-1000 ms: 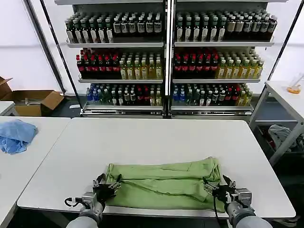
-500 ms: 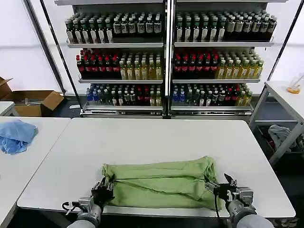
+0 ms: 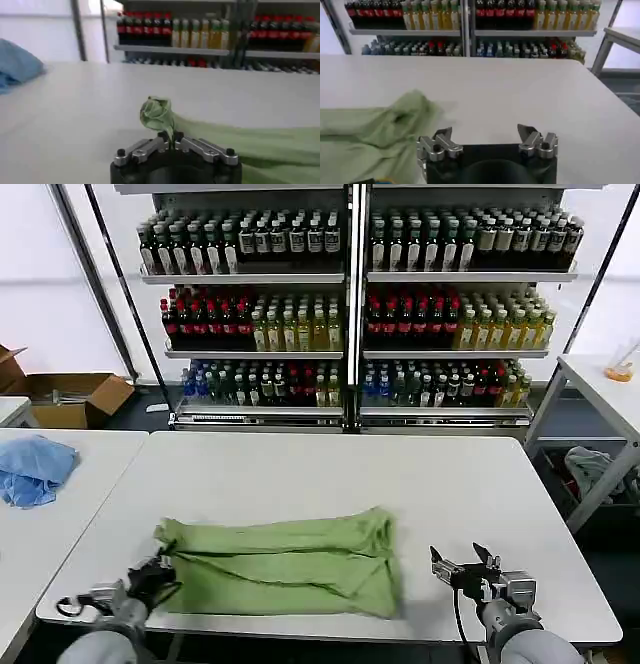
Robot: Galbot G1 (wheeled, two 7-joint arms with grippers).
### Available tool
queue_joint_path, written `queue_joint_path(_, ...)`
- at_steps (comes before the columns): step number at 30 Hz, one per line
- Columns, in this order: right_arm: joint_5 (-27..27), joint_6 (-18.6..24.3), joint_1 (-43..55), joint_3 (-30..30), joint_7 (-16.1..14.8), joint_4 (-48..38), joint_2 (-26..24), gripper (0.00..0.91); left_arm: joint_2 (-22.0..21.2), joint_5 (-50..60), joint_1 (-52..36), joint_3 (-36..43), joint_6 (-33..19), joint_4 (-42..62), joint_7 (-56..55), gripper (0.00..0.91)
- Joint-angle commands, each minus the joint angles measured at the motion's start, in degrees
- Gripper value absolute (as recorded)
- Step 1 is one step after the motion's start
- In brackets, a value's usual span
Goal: Fold and organize the clothes.
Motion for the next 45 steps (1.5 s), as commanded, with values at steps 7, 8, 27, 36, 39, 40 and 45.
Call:
queue_joint_path(7, 0.01, -0.01, -0.82, 0.41, -0.02, 0.58, -0.43, 0.907, 5.27, -30.10, -3.92, -3.20, 1.70, -13.93, 2.01, 0.030)
queue_joint_path(8, 0.01, 0.00, -0.95, 0.51, -0.02, 0.64, -0.44, 0.907, 4.38, -30.79, -4.35, -1.27, 1.76, -14.43, 2.08, 0.030)
queue_joint_path(27, 0.04, -0.32, -0.59, 0.63, 0.18, 0.49, -0.32, 0.907, -7.09, -25.12, -16.03, 27.63, 0.27, -1.97, 0.94, 0.030)
queue_joint_path(36, -0.02, -0.32, -0.74, 0.81, 0.16, 0.26, -0.39, 0.907, -7.29, -17.34, -15.63, 29.04, 0.35, -2.81, 5.38, 0.907)
queue_joint_path(39, -0.04, -0.31, -0.78, 0.80, 0.17, 0.14, -0.36, 0.907, -6.70, -17.90, -14.79, 28.74, 0.72, -6.59, 6.15, 0.907)
queue_joint_path(40, -0.09, -0.31, -0.78, 0.73, 0.17, 0.10, -0.28, 0.907, -6.56, -17.94, -14.41, 28.48, 1.01, -7.57, 6.53, 0.907)
queue_joint_path(45, -0.21, -0.29, -0.90, 0.43, 0.12, 0.29, -0.04, 0.907, -4.95, -19.33, -11.77, 22.90, 1.96, -11.97, 6.58, 0.907)
